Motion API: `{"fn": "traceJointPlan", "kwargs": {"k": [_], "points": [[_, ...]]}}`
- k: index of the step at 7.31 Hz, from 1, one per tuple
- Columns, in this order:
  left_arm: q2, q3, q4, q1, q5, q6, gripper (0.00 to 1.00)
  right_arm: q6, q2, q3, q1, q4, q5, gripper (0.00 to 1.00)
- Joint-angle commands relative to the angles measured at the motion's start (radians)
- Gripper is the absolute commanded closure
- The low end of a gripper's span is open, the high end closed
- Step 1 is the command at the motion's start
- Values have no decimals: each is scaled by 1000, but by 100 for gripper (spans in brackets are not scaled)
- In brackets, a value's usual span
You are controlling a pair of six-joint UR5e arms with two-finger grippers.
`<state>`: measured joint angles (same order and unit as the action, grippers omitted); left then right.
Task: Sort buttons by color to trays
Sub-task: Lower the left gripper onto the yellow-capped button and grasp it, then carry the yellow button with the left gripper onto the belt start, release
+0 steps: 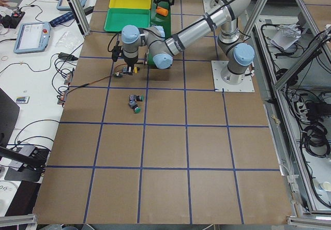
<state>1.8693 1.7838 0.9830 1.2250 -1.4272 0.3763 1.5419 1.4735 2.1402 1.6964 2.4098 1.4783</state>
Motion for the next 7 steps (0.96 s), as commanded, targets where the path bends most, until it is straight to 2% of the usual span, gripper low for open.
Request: {"fn": "traceJointPlan", "kwargs": {"k": [1,2,3,4,6,7], "points": [[-125,135,-6,57,1,-58,100,1,-13,-2,0,0,2,0],[-160,173,-7,91,-1,-103,100,7,-22,0,0,-1,7,0],[-176,202,-10,121,-2,-140,100,23,-27,-2,0,0,81,0],[-182,229,-20,142,-3,-164,100,42,-29,0,0,-1,109,0],[-180,276,-42,148,-4,-165,100,47,-42,-2,0,0,106,0],[-180,279,-46,148,-3,-162,95,47,-47,-3,0,6,108,3]]}}
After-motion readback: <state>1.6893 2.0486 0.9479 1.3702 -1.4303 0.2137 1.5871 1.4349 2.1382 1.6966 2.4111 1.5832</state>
